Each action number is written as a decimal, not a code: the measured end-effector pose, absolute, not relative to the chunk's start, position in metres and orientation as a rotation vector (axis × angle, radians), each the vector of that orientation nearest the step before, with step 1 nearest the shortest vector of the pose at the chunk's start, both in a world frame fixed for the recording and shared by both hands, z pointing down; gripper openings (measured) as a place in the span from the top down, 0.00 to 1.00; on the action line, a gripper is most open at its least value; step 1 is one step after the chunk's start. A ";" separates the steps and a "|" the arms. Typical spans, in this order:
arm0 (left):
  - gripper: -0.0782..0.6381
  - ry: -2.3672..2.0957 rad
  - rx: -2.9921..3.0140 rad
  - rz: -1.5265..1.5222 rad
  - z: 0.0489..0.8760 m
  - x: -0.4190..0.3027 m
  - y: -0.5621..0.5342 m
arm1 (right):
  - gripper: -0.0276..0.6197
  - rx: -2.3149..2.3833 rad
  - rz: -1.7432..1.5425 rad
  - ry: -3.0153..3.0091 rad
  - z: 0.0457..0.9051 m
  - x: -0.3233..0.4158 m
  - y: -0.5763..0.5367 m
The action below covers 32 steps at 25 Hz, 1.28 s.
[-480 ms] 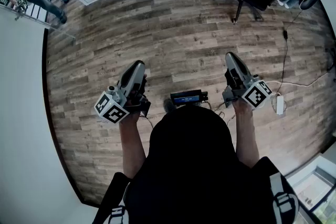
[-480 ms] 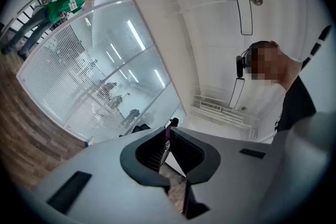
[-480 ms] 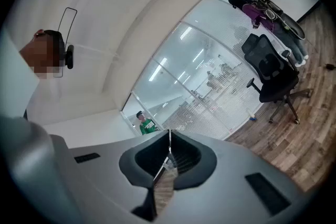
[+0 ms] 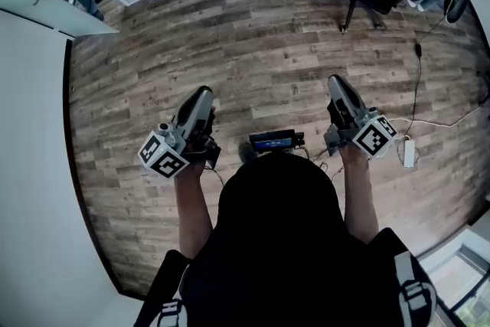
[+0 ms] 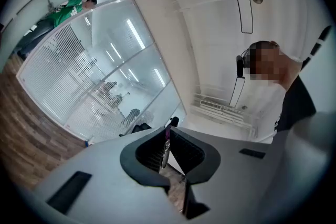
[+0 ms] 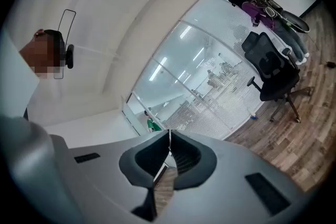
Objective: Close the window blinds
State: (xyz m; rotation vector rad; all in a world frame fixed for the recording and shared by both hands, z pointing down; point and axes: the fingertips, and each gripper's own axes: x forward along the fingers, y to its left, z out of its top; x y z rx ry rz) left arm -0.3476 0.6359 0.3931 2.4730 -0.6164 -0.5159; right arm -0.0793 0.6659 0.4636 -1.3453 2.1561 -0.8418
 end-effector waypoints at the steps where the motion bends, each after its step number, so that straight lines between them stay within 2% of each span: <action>1: 0.87 -0.616 2.476 -0.516 0.393 -0.347 0.635 | 0.93 -1.343 -0.840 2.157 0.464 -0.079 0.665; 24: 0.87 -0.680 2.527 -0.393 0.404 -0.284 0.634 | 0.93 -1.307 -0.861 2.146 0.510 -0.025 0.656; 32: 0.87 -0.644 2.559 -0.361 0.405 -0.264 0.599 | 0.92 -1.365 -0.856 2.128 0.512 -0.012 0.635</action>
